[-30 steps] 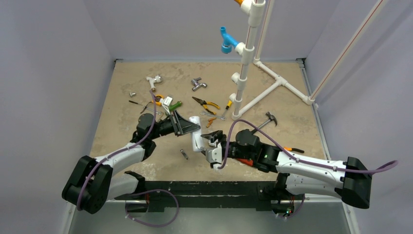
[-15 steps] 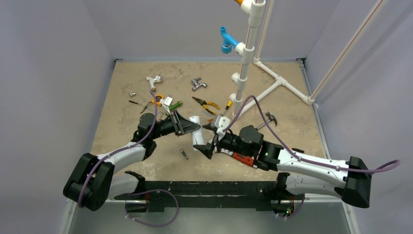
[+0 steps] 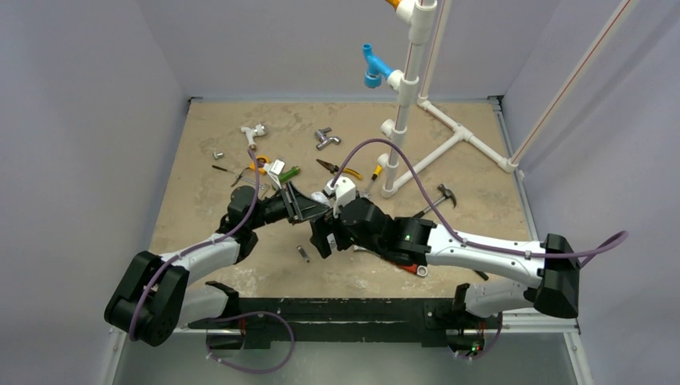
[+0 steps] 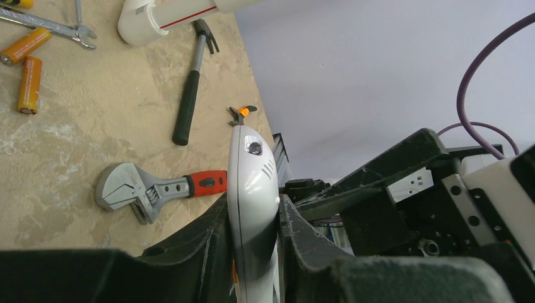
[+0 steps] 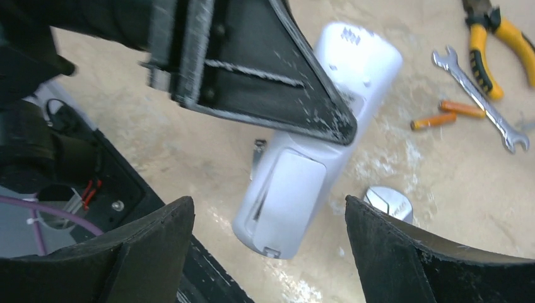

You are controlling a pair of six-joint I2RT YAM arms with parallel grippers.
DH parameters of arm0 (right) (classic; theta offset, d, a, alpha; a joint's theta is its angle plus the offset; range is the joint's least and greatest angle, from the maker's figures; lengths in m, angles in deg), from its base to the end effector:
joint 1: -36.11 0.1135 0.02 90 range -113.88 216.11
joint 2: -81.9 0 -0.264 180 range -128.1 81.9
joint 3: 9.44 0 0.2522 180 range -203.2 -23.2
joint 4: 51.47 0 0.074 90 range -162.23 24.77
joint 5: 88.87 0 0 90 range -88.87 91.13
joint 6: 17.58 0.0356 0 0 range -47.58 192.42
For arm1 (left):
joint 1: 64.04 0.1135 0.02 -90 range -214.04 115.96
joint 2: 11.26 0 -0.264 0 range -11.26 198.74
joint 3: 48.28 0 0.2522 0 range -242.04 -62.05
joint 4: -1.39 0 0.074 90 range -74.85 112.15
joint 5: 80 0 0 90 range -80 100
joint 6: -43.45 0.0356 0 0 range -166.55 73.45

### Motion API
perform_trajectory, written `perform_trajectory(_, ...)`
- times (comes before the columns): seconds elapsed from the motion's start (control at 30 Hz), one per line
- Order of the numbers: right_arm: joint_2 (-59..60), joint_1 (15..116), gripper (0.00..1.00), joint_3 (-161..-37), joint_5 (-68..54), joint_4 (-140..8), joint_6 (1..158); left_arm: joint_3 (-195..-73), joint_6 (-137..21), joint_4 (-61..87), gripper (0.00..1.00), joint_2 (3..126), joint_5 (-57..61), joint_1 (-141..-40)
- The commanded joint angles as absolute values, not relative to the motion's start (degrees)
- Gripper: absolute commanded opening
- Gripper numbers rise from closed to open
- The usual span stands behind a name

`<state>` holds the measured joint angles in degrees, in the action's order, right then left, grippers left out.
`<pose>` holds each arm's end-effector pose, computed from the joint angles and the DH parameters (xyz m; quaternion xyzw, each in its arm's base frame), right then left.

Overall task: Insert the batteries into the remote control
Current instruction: Remove the battery cover from the remote control.

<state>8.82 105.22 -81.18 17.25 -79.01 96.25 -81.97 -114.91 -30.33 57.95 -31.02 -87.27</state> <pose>0.1127 0.2675 0.3079 -0.2624 0.8143 0.2818 0.4343 0.2042 -0.1131 0.2071 -0.0414 0.7234 -0.6371 0.2628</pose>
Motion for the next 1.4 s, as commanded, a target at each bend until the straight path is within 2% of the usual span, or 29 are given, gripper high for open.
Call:
perform_trajectory(0.0, 8.5, 105.3, 0.85, -83.4, 20.9, -84.1, 102.8, -83.4, -114.0, -32.2, 0.00, 57.2, -30.8, -87.1)
perform_trajectory(0.57, 6.9, 105.3, 0.54, -82.7, 18.5, -83.6, 104.8, -83.3, -113.8, -31.9, 0.00, 56.8, -30.7, -87.2)
perform_trajectory(1.37, 6.7, 105.3, 0.33, -81.6, 21.0, -83.2, 104.2, -83.2, -113.7, -32.1, 0.00, 56.5, -30.6, -87.2)
